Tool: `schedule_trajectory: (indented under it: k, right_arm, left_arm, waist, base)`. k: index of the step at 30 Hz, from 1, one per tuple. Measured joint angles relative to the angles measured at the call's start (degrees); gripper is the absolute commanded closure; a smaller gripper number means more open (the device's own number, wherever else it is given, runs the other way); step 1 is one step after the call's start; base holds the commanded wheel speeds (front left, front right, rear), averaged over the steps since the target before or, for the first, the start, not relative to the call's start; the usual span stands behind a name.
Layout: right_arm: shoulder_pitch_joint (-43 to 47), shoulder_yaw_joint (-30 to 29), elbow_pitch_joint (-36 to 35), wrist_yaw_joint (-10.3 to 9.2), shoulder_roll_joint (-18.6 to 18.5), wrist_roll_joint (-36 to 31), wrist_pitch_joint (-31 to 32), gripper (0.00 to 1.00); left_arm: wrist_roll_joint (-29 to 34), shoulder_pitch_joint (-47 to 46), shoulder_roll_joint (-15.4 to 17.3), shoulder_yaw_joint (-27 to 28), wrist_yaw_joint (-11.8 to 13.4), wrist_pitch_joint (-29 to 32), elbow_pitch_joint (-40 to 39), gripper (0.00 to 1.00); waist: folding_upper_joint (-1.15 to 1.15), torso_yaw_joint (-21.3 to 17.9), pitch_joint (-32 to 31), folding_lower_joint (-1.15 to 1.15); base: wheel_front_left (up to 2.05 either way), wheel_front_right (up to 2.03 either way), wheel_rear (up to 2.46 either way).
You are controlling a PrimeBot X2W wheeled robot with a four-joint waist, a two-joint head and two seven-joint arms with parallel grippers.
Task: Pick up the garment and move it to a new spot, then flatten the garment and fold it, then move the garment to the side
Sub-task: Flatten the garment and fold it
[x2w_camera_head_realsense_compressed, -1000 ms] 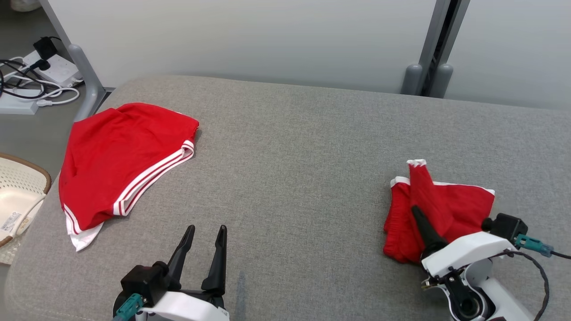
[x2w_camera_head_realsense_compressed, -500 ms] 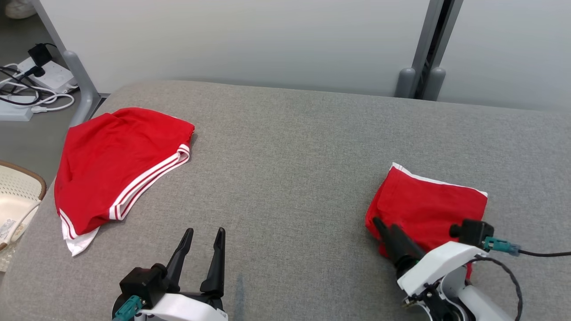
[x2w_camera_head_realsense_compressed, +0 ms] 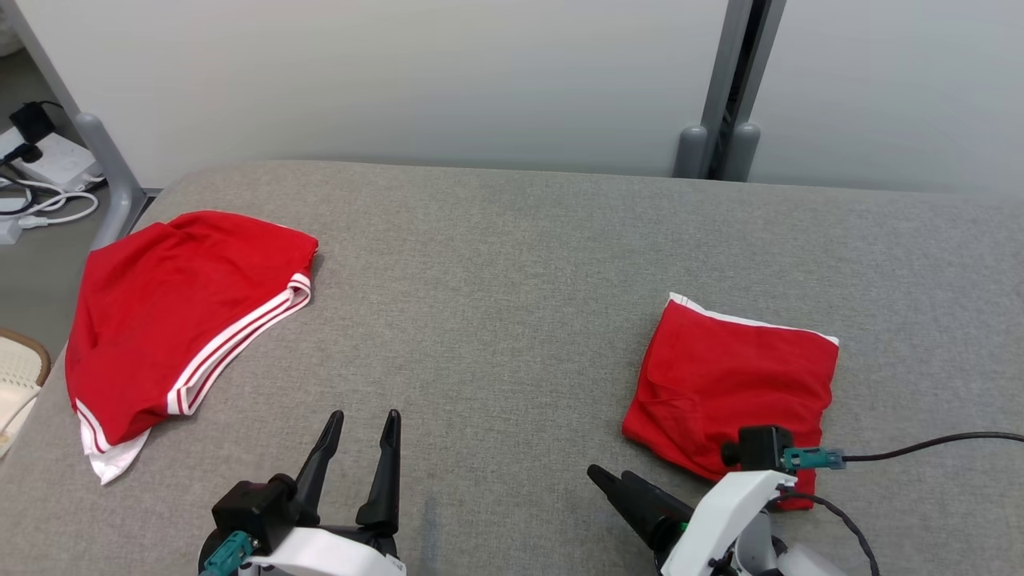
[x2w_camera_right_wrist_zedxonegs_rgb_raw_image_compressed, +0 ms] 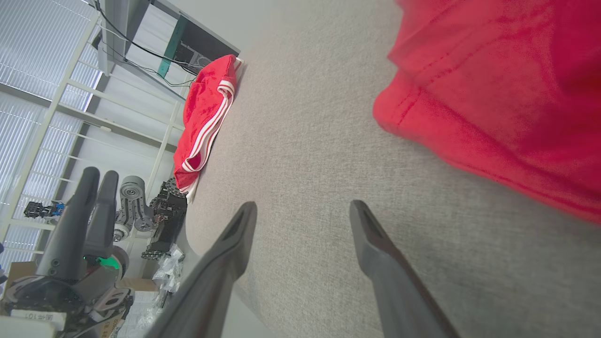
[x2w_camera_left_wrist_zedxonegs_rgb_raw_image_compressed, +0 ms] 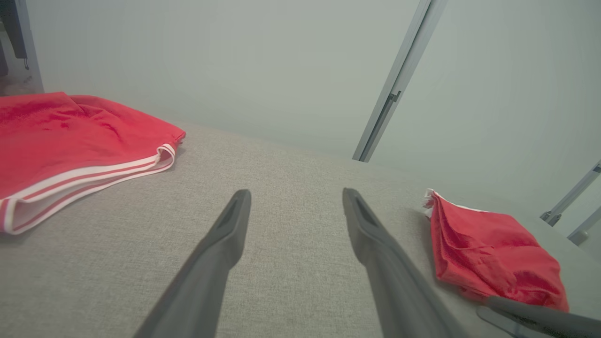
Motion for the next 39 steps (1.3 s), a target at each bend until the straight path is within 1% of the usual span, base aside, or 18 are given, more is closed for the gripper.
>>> schedule_trajectory:
  k: [2, 3, 7, 11, 15, 18, 20, 23, 24, 27, 30, 33, 36, 39]
  right_arm:
    - [0.49, 0.58, -2.63, 0.0, -1.24, 0.18, -0.4, 0.0]
    - [0.49, 0.58, -2.63, 0.0, -1.24, 0.18, -0.4, 0.0]
    - [0.76, -1.19, -5.44, 0.0, -3.39, 0.7, -5.09, 0.0]
    - [0.29, -2.77, -5.59, 0.0, -5.6, -1.52, -10.81, 0.0]
    - [-1.47, -4.02, -4.91, 0.0, -7.81, -6.91, -16.46, 0.0]
    - [-2.38, -5.69, -3.14, 0.0, -9.68, -14.54, -18.41, 0.0]
    - [-2.46, -8.4, -2.36, 0.0, -10.04, -18.47, -18.82, 0.0]
    - [-2.05, -14.22, -2.87, 0.0, -10.02, -27.65, -19.03, 0.0]
    - [-1.47, -17.12, -3.58, 0.0, -9.75, -30.4, -19.08, 0.0]
    - [2.06, -24.74, -5.68, 0.0, -7.83, -38.68, -19.08, 0.0]
    - [5.41, -31.43, -8.27, 0.0, -4.98, -44.89, -19.08, 0.0]
    - [7.97, -35.28, -10.37, 0.0, -2.59, -49.53, -19.09, 0.0]
    - [9.6, -37.09, -11.57, 0.0, -1.05, -53.81, -19.09, 0.0]
    - [10.16, -37.84, -12.04, 0.0, 0.0, -54.97, -19.09, 0.0]
  left_arm:
    - [0.0, -0.01, -0.01, -0.15, -0.01, 0.0, 0.02, 0.0]
    - [0.0, -0.01, -0.01, -0.15, -0.01, 0.0, 0.02, 0.0]
    - [-0.01, -0.01, 0.0, -0.2, -0.01, 0.0, -0.01, 0.0]
    - [0.0, 0.04, -0.01, -0.21, -0.18, 0.0, -0.07, 0.0]
    - [0.0, 0.47, 0.01, 0.13, -0.25, 0.0, -0.59, 0.0]
    - [0.0, 0.6, 0.01, 0.55, -0.24, 0.0, -1.16, 0.0]
    - [-0.05, 0.62, 0.0, 0.69, -0.24, 0.0, -1.63, 0.0]
    - [-0.09, 0.75, 0.03, 1.12, -0.18, 0.0, -2.3, 0.0]
    - [-0.1, 0.81, 0.0, 1.33, -0.14, 0.0, -2.58, 0.0]
    - [-0.1, 0.86, 0.0, 1.77, -0.05, 0.0, -3.26, 0.0]
    - [-0.08, 1.04, -0.01, 1.79, 0.04, 0.0, -3.65, 0.0]
    - [-0.07, 1.19, 0.0, 1.88, 0.05, 0.0, -3.9, 0.0]
    - [0.53, 1.22, 0.0, 1.93, 0.01, 0.0, -4.33, 0.0]
    - [0.83, 1.27, 0.01, 1.93, 0.0, 0.0, -4.37, 0.0]
  waist:
    - [0.0, -0.38, -0.12, 0.0]
    - [0.0, -0.38, -0.12, 0.0]
    - [0.0, -1.01, -0.27, 0.0]
    - [0.0, -1.53, -0.31, 0.0]
    - [0.0, -2.22, -0.41, 0.0]
    - [0.0, -2.99, -0.59, 0.0]
    - [0.0, -3.57, -0.7, 0.0]
    - [0.0, -4.52, -0.77, 0.0]
    - [0.0, -4.85, -0.75, 0.0]
    - [0.0, -5.72, -0.57, 0.0]
    - [0.0, -6.31, -0.35, 0.0]
    - [0.0, -6.64, -0.15, 0.0]
    - [0.0, -6.84, 0.09, 0.0]
    - [0.0, -6.86, 0.24, 0.0]
  base:
    - [0.0, 0.0, 0.0]
    - [0.0, 0.0, 0.0]
    - [0.0, 0.0, 0.0]
    - [0.0, 0.0, 0.0]
    - [0.0, 0.0, 0.0]
    - [0.0, 0.0, 0.0]
    - [0.0, 0.0, 0.0]
    - [0.0, 0.0, 0.0]
    - [0.0, 0.0, 0.0]
    - [0.0, 0.0, 0.0]
    - [0.0, 0.0, 0.0]
    - [0.0, 0.0, 0.0]
    - [0.0, 0.0, 0.0]
    - [0.0, 0.0, 0.0]
